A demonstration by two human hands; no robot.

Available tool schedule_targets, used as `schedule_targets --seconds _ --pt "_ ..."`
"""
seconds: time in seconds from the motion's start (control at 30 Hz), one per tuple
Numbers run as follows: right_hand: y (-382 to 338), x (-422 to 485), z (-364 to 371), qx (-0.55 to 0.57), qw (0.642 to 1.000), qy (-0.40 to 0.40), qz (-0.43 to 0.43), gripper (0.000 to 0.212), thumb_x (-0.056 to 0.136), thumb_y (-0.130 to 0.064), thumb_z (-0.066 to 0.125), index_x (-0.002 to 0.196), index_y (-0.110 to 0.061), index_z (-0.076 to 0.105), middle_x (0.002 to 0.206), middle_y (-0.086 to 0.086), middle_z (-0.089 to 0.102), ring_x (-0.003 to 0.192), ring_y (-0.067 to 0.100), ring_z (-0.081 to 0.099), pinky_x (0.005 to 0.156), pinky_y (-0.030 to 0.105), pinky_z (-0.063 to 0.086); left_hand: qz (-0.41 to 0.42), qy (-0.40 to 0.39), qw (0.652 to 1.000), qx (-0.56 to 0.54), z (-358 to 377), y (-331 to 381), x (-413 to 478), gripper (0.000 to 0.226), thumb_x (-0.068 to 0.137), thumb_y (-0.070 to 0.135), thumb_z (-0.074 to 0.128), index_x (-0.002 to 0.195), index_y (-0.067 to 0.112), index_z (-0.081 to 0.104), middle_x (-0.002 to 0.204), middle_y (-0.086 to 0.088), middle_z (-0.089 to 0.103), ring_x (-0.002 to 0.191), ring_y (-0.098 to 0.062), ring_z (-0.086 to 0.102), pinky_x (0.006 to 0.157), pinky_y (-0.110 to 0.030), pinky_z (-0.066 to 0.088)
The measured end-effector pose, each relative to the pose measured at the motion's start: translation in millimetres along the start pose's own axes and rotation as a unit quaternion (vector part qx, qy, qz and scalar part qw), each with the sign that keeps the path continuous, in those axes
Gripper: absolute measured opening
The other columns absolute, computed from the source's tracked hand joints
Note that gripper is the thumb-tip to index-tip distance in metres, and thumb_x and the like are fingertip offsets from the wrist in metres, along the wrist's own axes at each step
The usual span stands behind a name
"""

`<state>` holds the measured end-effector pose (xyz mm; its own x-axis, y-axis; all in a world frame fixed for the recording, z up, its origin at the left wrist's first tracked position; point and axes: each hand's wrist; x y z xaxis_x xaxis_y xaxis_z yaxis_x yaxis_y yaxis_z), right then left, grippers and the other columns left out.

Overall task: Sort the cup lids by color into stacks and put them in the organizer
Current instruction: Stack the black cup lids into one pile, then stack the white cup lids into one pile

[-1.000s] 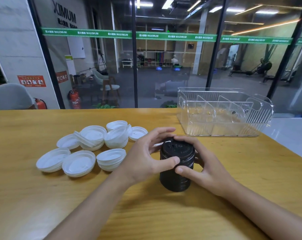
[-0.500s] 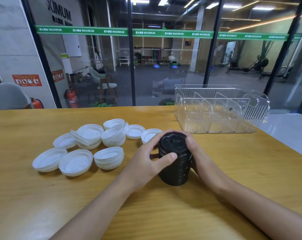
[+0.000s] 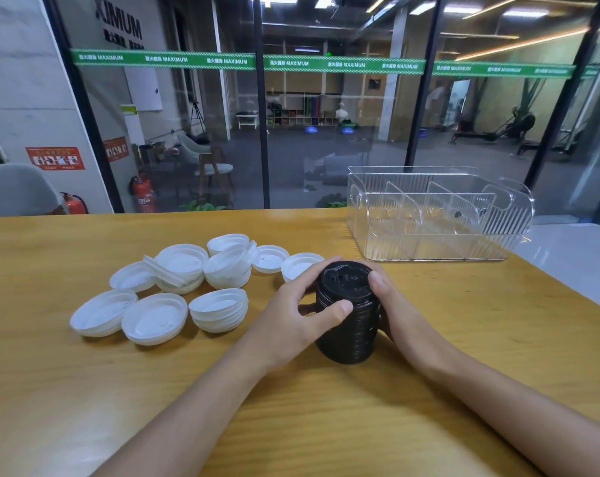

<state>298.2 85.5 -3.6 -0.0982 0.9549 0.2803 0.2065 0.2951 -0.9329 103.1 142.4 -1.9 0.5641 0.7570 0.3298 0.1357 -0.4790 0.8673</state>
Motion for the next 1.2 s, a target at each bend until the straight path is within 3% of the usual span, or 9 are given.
schedule_targets --seconds 0.07,0.13,0.23,0.37,0.57,0.67,0.93,1.07,1.2 --pt "-1.9 -2.6 -1.9 -0.010 1.000 0.008 -0.015 0.057 0.098 -0.072 0.037 0.150 -0.049 0.039 0.142 -0.015 0.062 0.135 0.007 0.058 0.116 0.040 0.044 -0.009 -0.008 1.000 0.007 1.6 -0.1 -4.3 0.079 0.085 0.062 0.067 0.157 0.046 0.039 0.145 0.030 0.058 0.140 0.006 0.049 0.115 -0.026 0.044" --pt "-3.7 -6.8 -7.3 -0.052 0.996 0.043 -0.056 0.073 0.090 -0.077 0.053 0.154 -0.049 0.032 0.145 -0.016 0.057 0.136 0.006 0.057 0.109 0.025 0.048 -0.016 -0.006 1.000 0.017 -0.8 -1.4 -11.0 0.089 0.083 0.067 0.067 0.161 0.044 0.030 0.151 0.029 0.051 0.142 0.010 0.044 0.117 -0.026 0.041" --pt "-4.9 -13.0 -12.8 -0.160 0.979 0.050 -0.113 0.087 0.082 -0.055 0.078 0.156 -0.041 0.034 0.155 -0.017 0.047 0.141 0.008 0.051 0.105 0.019 0.049 0.007 -0.025 0.992 0.123 -15.8 -9.5 -24.3 0.087 0.086 0.067 0.065 0.162 0.040 0.031 0.156 0.027 0.046 0.146 0.007 0.039 0.119 -0.030 0.039" --pt "-3.5 -16.9 -6.3 -0.236 0.962 0.031 -0.136 0.088 0.078 -0.037 0.092 0.150 -0.040 0.041 0.150 -0.016 0.050 0.140 0.011 0.052 0.100 0.023 0.055 0.024 -0.055 0.948 0.312 -27.3 -14.4 -33.4 0.070 0.090 0.065 0.057 0.154 0.042 0.039 0.153 0.034 0.040 0.139 0.007 0.045 0.111 -0.034 0.047" --pt "-4.6 -30.3 -4.8 -0.276 0.948 0.088 -0.132 0.081 0.079 -0.033 0.092 0.145 -0.036 0.046 0.142 -0.019 0.054 0.131 0.009 0.057 0.096 0.026 0.057 -0.006 -0.076 0.926 0.370 -24.6 -21.2 -29.8 0.067 0.092 0.073 0.046 0.146 0.035 0.054 0.152 0.030 0.043 0.138 -0.001 0.049 0.108 -0.031 0.046" --pt "-6.0 -43.8 -15.9 -0.293 0.942 0.108 -0.121 0.081 0.079 -0.036 0.092 0.145 -0.036 0.045 0.142 -0.017 0.054 0.130 0.009 0.057 0.098 0.031 0.056 -0.015 -0.086 0.920 0.382 -23.8 -21.1 -28.9 0.060 0.100 0.065 0.052 0.152 0.036 0.049 0.158 0.027 0.038 0.142 -0.005 0.046 0.113 -0.030 0.041" --pt "-2.5 -62.0 -49.5 -0.321 0.928 0.170 -0.087 0.080 0.080 -0.034 0.091 0.146 -0.035 0.045 0.141 -0.017 0.054 0.128 0.009 0.057 0.102 0.042 0.056 -0.015 -0.099 0.916 0.389 -23.3 -20.2 -28.0 0.056 0.102 0.062 0.048 0.154 0.042 0.044 0.155 0.028 0.035 0.140 -0.004 0.044 0.107 -0.029 0.042" --pt "2.4 -52.8 -67.5 -0.342 0.915 0.201 -0.078 0.079 0.081 -0.033 0.090 0.145 -0.037 0.045 0.140 -0.016 0.055 0.125 0.005 0.055 0.104 0.038 0.053 -0.008 -0.097 0.919 0.383 -22.6 -24.6 -26.4 0.057 0.100 0.065 0.048 0.153 0.043 0.045 0.153 0.029 0.035 0.139 -0.004 0.045 0.107 -0.029 0.043" --pt "8.9 -30.8 -89.8 -0.360 0.901 0.233 -0.068 0.077 0.081 -0.035 0.089 0.145 -0.034 0.045 0.141 -0.007 0.056 0.126 0.012 0.055 0.108 0.036 0.048 0.000 -0.093 0.917 0.388 -21.9 -26.5 -25.0 0.057 0.101 0.063 0.048 0.153 0.041 0.045 0.154 0.026 0.036 0.140 -0.004 0.044 0.109 -0.028 0.041"
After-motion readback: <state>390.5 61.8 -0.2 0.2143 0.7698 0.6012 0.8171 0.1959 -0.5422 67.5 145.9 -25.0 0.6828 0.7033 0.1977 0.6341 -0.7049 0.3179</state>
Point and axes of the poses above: each hand's wrist, its own x-axis towards the middle knuckle, its own z-axis out of the palm, y = z × x
